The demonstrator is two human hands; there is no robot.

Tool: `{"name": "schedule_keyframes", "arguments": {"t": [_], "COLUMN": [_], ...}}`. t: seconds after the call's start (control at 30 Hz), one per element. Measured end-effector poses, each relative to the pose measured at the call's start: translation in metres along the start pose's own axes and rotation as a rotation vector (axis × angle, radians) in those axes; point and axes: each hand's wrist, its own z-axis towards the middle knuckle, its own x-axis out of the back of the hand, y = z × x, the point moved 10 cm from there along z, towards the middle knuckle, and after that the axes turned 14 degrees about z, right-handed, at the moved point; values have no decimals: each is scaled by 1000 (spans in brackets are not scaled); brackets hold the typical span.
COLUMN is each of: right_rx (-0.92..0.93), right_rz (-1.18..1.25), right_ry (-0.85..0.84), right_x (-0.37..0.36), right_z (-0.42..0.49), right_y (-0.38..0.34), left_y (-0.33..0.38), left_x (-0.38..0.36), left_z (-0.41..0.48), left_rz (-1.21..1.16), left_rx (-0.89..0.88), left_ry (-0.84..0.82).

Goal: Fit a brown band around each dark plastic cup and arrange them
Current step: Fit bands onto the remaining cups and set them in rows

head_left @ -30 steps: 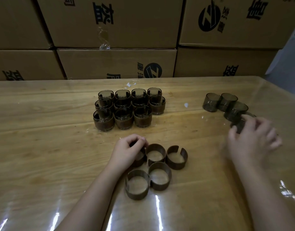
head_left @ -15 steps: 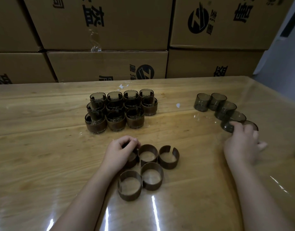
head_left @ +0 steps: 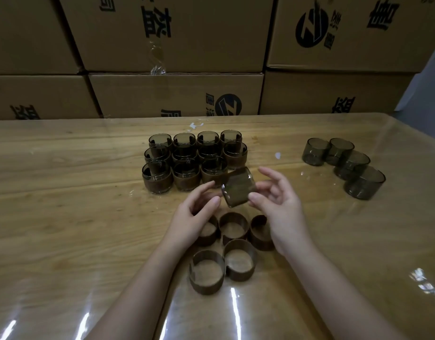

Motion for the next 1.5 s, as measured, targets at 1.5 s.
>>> {"name": "schedule_keyframes", "arguments": {"t": [1.5], "right_rx": [426], "right_rz": [-750], "right_ry": [-256], "right_x": [-48], "right_z": [-28], "right_y": [0], "left_y": [-12], "left_x": [14], "left_z": [3], "left_rz": [-153], "left_rx": [37], "left_ry": [184]}}
